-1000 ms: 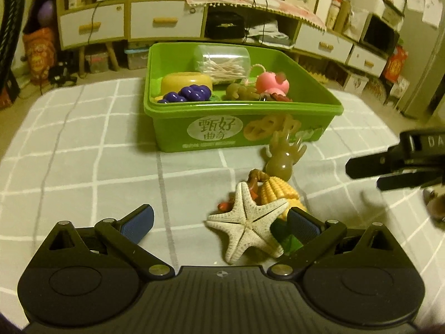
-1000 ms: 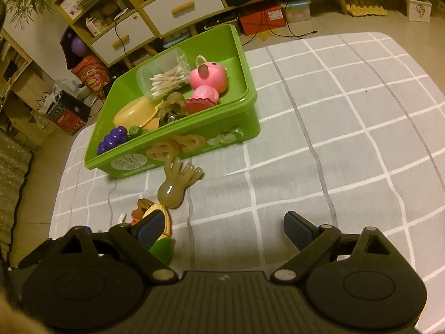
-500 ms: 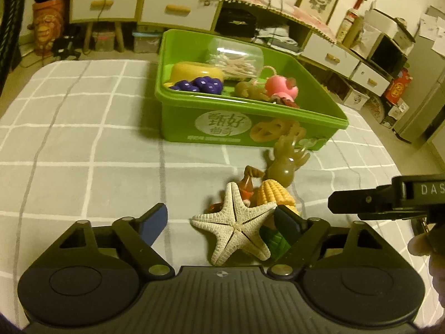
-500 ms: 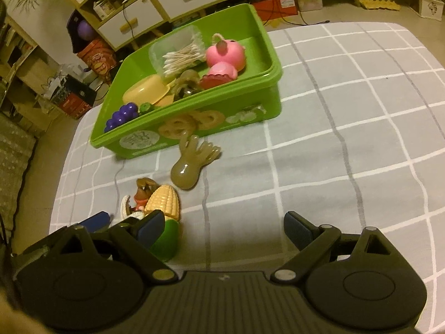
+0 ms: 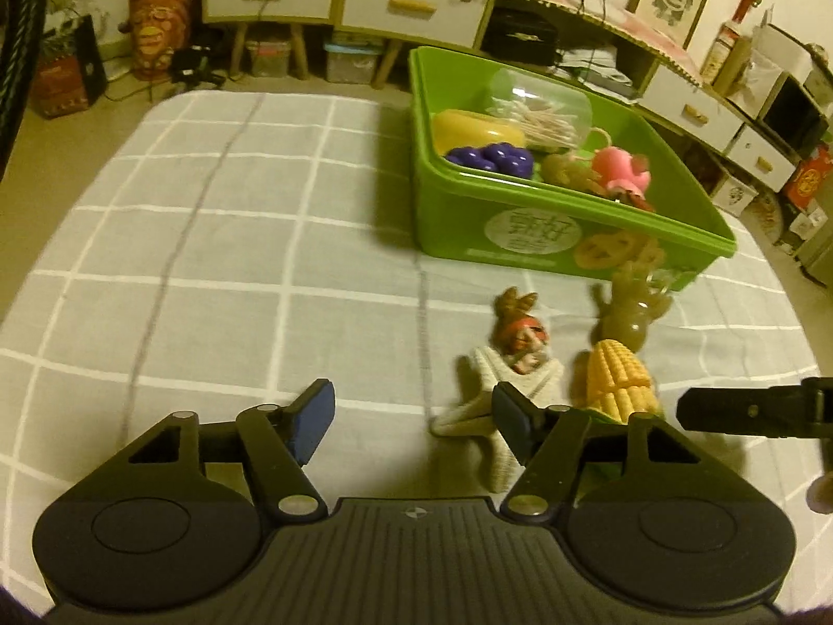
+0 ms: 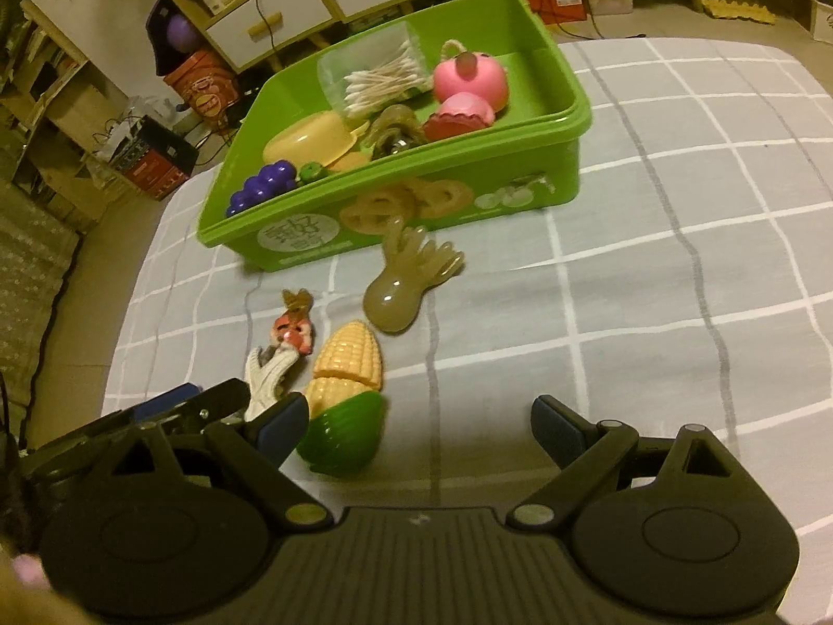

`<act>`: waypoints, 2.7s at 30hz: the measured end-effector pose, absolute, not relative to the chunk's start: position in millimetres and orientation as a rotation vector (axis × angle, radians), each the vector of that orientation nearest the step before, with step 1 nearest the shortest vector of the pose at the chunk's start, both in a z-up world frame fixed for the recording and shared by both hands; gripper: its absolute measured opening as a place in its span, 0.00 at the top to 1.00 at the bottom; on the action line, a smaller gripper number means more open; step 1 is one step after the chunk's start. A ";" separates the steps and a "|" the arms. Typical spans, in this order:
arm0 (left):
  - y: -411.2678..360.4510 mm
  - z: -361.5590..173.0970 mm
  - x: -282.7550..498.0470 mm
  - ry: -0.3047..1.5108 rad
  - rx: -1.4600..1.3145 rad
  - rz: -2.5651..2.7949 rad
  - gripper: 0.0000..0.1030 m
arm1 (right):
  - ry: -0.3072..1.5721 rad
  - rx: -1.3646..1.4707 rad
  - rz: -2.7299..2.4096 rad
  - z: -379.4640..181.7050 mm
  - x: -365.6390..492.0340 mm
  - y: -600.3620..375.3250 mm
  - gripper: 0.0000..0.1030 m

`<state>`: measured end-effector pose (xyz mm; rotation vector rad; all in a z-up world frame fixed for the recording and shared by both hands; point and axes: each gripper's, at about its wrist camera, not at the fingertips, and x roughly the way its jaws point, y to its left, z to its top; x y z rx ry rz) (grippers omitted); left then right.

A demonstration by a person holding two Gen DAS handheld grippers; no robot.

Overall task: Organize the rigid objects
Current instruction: 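Reach the right tool to the green-and-yellow corn while the left tool reaches the white starfish, then grasp the corn with the right tool while the left tool grasps the starfish, then lift the corn with the right tool while the left tool lifts the starfish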

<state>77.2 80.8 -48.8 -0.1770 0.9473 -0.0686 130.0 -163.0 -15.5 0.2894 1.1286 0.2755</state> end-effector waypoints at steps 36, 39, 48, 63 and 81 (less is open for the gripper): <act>24.9 -65.1 71.5 0.851 0.029 -0.226 0.28 | 1.060 0.221 0.285 -9.9 125.2 -150.3 0.75; 21.2 -65.8 69.3 0.838 0.058 -0.226 0.30 | 1.060 0.159 0.280 -10.8 124.3 -146.6 0.75; 21.7 -64.8 66.6 0.841 0.058 -0.214 0.30 | 1.109 0.218 0.291 -26.3 128.1 -152.7 0.74; 24.4 -51.9 64.8 0.833 0.020 -0.230 0.30 | 1.086 0.307 0.310 -11.8 128.6 -160.3 0.75; 22.7 -50.4 65.1 0.870 -0.012 -0.264 0.35 | 1.056 0.416 0.323 6.0 128.9 -176.3 0.76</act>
